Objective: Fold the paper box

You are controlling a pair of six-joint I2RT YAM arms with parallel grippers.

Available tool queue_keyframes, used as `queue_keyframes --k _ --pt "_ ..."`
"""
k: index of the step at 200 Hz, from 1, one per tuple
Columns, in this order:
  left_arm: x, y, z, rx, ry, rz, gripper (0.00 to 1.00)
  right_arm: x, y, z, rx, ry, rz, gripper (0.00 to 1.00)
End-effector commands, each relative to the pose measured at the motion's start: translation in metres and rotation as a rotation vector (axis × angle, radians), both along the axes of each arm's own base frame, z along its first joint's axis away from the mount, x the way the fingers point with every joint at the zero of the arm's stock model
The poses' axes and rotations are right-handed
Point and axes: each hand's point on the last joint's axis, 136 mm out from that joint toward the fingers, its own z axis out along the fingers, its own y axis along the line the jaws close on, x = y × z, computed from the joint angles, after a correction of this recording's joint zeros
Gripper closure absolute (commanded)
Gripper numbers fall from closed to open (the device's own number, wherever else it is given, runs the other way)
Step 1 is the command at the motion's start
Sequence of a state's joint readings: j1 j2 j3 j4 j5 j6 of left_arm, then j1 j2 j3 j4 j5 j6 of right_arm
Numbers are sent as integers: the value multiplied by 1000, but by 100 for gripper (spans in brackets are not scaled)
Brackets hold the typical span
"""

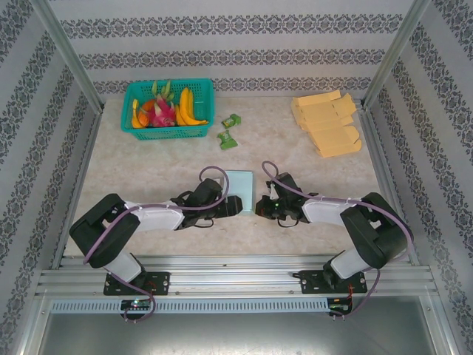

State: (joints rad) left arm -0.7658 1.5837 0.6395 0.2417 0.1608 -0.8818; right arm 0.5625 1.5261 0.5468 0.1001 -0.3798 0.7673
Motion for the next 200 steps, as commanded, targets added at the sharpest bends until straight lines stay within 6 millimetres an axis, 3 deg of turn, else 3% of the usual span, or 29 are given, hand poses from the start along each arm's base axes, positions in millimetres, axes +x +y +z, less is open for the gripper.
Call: queue_keyframes --k 1,33,53,95,127,200 --pt "-14 -30 0 -53 23 -56 20 -9 26 2 55 23 47 100" --pt "-18 -51 0 -68 31 -97 20 -10 54 9 117 3 94 100" --pt "-21 -60 1 -84 37 -114 20 -8 61 13 146 -9 100 100" --pt "-21 -59 2 -73 33 -111 20 -7 71 31 213 -63 128 100" --pt "-11 -42 3 -38 18 -64 20 -5 50 35 181 -90 82 100" --pt "19 19 1 75 11 45 15 3 -31 7 -31 -44 -75 100"
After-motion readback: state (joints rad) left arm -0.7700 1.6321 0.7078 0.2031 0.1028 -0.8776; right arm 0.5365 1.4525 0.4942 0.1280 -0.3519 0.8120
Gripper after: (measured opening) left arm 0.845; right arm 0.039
